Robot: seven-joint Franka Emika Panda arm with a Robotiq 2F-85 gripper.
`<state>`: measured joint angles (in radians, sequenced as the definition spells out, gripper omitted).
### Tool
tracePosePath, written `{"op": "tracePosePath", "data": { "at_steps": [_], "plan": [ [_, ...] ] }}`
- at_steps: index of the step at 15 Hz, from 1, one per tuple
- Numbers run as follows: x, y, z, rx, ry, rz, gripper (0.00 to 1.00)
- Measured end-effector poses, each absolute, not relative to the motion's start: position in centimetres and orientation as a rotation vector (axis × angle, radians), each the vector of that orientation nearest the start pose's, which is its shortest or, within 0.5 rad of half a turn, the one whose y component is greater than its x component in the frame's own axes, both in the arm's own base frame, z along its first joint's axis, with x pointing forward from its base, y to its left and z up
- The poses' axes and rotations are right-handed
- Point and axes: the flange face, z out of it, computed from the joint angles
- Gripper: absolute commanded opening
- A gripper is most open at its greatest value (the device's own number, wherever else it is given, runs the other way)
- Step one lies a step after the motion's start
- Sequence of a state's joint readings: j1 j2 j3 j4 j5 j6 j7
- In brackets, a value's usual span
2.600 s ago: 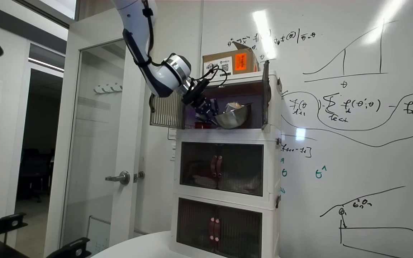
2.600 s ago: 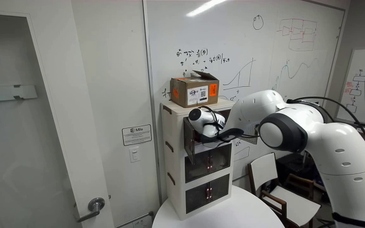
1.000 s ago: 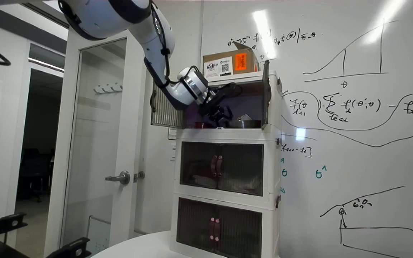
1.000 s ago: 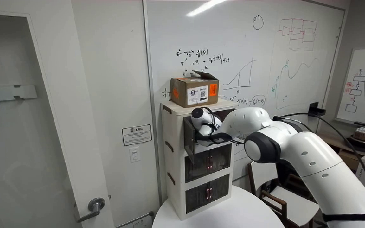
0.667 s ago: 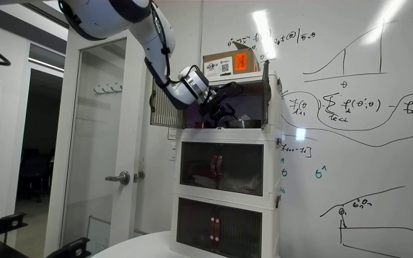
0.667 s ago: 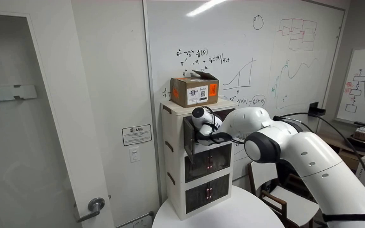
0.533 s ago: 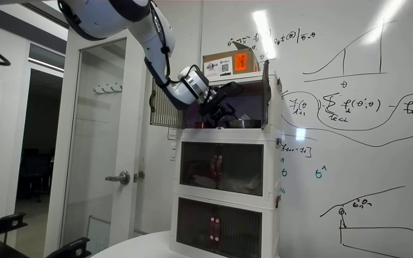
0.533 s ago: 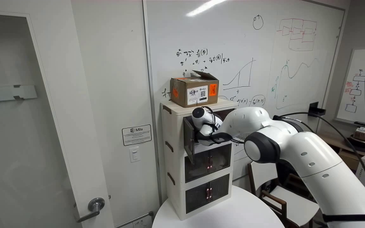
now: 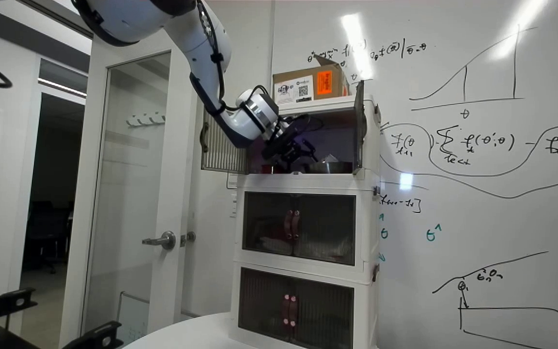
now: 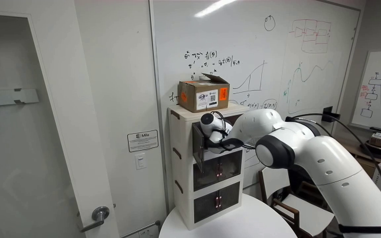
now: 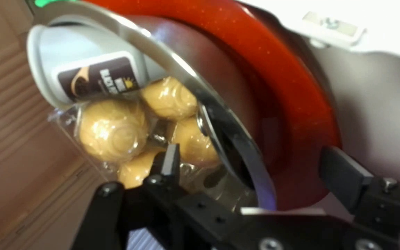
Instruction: Transfer the bowl to the open cabinet
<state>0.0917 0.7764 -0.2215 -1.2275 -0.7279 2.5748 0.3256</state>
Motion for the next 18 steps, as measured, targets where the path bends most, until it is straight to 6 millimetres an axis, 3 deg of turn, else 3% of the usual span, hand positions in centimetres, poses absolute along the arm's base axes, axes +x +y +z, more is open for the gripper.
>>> {"op": "tracePosePath", "data": {
  "at_steps": [4, 10, 15, 17, 18],
  "plan": [
    [77.7, -3.4, 36.9, 2.446, 0.077, 0.787, 1.00],
    [73.8, -5.6, 37.8, 2.470, -0.151, 0.859, 1.00],
    [71.1, -7.0, 46.5, 2.385, -0.228, 1.167, 1.00],
    [70.0, -7.1, 49.0, 2.359, -0.236, 1.270, 1.00],
    [69.5, -7.1, 49.3, 2.364, -0.236, 1.284, 1.00]
  ]
}}
